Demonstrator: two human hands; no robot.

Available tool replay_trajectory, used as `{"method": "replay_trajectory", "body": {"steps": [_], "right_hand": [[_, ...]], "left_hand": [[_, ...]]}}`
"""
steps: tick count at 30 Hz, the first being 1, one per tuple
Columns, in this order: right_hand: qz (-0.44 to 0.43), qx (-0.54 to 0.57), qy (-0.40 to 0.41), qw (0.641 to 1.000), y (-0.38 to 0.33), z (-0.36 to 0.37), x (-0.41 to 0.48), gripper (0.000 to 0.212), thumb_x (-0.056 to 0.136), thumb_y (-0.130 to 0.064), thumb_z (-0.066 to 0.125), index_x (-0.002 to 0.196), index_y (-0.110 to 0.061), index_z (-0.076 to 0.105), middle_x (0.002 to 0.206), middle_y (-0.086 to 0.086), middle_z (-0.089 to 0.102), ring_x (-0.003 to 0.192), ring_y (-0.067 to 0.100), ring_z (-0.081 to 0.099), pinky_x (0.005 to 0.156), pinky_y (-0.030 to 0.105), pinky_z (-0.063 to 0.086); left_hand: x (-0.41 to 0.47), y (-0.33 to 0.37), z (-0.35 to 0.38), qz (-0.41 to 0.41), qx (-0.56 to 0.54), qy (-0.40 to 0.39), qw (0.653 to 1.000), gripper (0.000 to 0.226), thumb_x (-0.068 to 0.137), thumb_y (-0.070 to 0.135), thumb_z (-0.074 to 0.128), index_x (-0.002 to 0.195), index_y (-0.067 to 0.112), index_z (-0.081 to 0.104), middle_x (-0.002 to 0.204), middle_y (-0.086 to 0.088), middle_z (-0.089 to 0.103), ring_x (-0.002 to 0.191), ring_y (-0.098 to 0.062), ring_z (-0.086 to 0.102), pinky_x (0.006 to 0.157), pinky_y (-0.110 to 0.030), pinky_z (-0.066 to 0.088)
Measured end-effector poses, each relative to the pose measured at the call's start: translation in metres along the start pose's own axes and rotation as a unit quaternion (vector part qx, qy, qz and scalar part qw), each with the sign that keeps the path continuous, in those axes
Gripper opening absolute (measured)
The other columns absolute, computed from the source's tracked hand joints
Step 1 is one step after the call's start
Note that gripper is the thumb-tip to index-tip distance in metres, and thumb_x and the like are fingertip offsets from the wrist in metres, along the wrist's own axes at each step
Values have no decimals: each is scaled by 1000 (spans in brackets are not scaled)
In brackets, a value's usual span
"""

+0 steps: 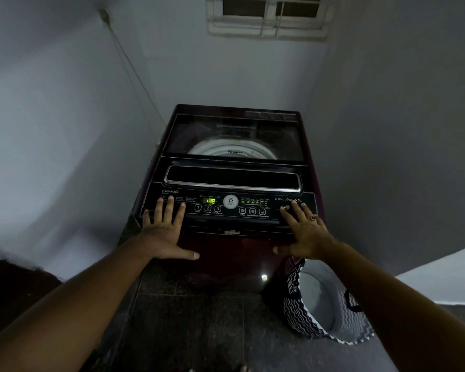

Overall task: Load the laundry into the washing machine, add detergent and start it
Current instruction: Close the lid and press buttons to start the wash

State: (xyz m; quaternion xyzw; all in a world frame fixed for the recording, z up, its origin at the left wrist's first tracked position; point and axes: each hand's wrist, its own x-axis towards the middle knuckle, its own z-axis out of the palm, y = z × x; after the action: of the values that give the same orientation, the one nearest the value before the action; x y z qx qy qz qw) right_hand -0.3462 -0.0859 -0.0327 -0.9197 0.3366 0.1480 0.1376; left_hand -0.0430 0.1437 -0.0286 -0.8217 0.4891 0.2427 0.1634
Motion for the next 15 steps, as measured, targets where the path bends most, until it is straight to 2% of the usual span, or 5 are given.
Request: {"method": "replay_trajectory", "body": {"steps": [15], "right_hand": [[8, -3, -4, 1000, 0, -1, 0, 128, 66, -88, 58, 159, -33, -10, 165, 9, -23, 152, 32, -21, 122, 57, 3]], "left_hand": [[0, -1, -2, 4, 0, -9, 1000, 152, 47, 103, 44, 143, 22, -41, 144, -15, -53, 135, -38, -46, 114, -67, -9]]}}
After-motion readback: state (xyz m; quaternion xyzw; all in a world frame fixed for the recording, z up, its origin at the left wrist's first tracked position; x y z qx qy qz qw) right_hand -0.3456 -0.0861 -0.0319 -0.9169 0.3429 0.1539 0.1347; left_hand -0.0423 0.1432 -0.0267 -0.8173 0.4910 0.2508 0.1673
